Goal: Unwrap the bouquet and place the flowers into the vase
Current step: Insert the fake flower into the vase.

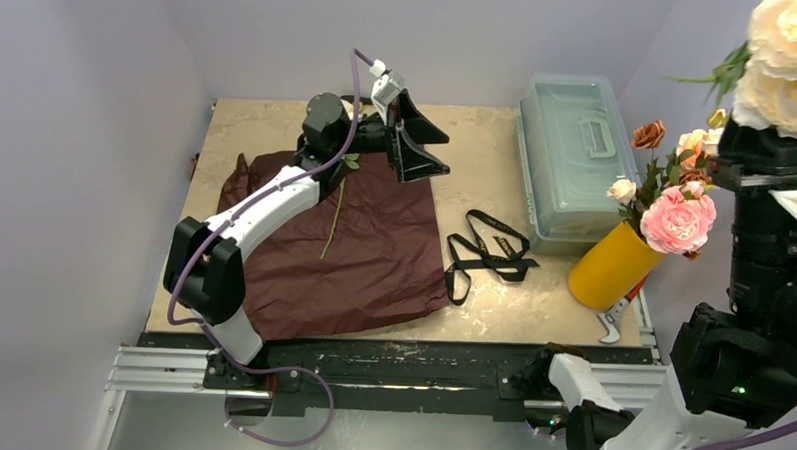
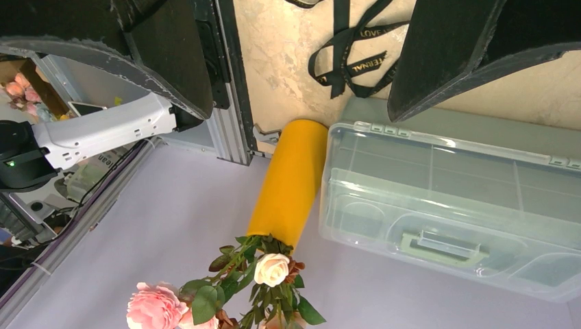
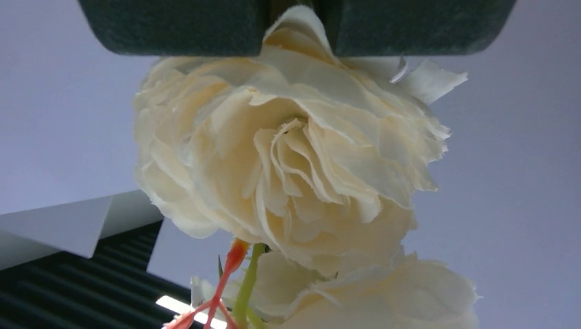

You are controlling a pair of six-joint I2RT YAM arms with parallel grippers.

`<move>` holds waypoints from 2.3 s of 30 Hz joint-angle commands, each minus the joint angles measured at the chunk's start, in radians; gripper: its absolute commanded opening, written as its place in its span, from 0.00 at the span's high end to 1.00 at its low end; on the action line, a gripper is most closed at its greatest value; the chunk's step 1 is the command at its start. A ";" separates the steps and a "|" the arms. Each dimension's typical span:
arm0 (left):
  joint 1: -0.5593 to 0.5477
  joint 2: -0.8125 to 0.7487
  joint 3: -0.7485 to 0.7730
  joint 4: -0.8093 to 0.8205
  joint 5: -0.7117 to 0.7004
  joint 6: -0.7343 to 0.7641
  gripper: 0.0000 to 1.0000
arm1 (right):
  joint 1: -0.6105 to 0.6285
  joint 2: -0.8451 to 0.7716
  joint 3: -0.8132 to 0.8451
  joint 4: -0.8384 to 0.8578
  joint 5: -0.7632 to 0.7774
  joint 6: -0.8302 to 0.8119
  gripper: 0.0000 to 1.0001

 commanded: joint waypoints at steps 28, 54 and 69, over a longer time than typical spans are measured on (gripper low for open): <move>-0.040 0.105 0.063 0.230 0.013 -0.175 0.00 | -0.273 0.074 0.290 -0.372 0.513 -0.123 1.00; -0.048 0.099 0.044 0.153 -0.014 -0.095 0.00 | -0.376 0.083 0.268 -0.497 0.363 0.265 1.00; -0.062 0.131 0.082 0.130 -0.025 -0.095 0.00 | -0.376 0.086 0.104 -0.490 0.476 0.219 1.00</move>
